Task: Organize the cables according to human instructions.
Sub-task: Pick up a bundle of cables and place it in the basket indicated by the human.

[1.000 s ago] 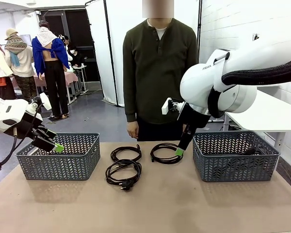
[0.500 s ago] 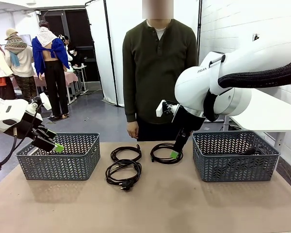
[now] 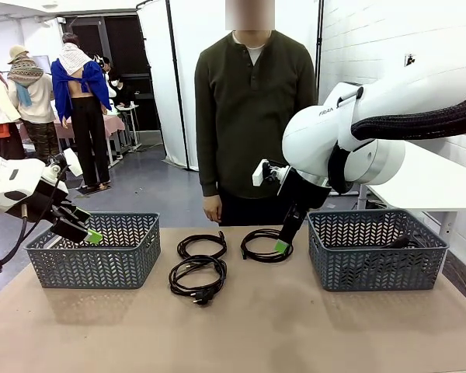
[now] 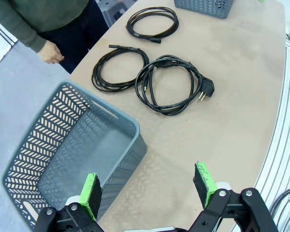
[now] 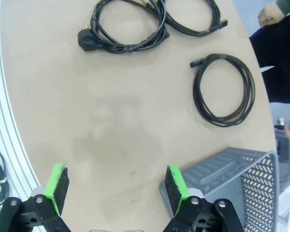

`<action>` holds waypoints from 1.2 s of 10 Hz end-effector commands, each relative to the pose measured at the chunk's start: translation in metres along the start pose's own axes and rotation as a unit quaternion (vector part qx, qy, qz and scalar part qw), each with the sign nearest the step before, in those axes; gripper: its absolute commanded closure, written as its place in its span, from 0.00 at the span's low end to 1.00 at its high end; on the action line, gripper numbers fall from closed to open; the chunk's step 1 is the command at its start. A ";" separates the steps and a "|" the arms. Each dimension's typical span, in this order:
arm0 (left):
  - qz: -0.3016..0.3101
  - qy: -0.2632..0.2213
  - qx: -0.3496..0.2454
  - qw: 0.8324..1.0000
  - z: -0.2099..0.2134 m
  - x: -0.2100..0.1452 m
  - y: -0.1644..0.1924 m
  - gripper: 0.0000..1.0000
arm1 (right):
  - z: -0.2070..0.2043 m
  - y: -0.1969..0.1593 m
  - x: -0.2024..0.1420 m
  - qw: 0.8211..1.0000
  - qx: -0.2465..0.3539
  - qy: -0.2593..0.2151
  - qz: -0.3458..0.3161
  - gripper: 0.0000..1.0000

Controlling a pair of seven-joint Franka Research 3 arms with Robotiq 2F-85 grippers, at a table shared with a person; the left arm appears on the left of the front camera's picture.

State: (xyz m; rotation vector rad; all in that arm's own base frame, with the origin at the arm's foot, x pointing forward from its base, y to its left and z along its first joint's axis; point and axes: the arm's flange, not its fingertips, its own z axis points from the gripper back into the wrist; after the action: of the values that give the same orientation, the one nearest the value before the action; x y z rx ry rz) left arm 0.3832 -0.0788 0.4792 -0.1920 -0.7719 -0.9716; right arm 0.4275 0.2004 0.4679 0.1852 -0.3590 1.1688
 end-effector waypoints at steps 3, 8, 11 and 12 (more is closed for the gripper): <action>-0.002 -0.003 -0.003 1.000 -0.001 -0.002 0.003 0.00 | 0.000 -0.001 -0.001 1.000 0.000 0.002 0.002 0.00; -0.002 -0.003 -0.003 1.000 -0.001 -0.002 0.003 0.00 | 0.000 -0.001 -0.001 1.000 0.000 0.002 0.002 0.00; -0.002 -0.003 -0.003 1.000 -0.001 -0.002 0.003 0.00 | 0.000 -0.001 -0.001 1.000 0.000 0.002 0.002 0.00; -0.002 -0.003 -0.003 1.000 -0.001 -0.002 0.003 0.00 | 0.000 -0.001 -0.001 1.000 0.000 0.002 0.002 0.00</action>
State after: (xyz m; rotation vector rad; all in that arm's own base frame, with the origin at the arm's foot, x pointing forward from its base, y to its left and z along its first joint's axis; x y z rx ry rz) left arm 0.3832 -0.0788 0.4792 -0.1920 -0.7719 -0.9716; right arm 0.4275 0.2004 0.4679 0.1852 -0.3589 1.1688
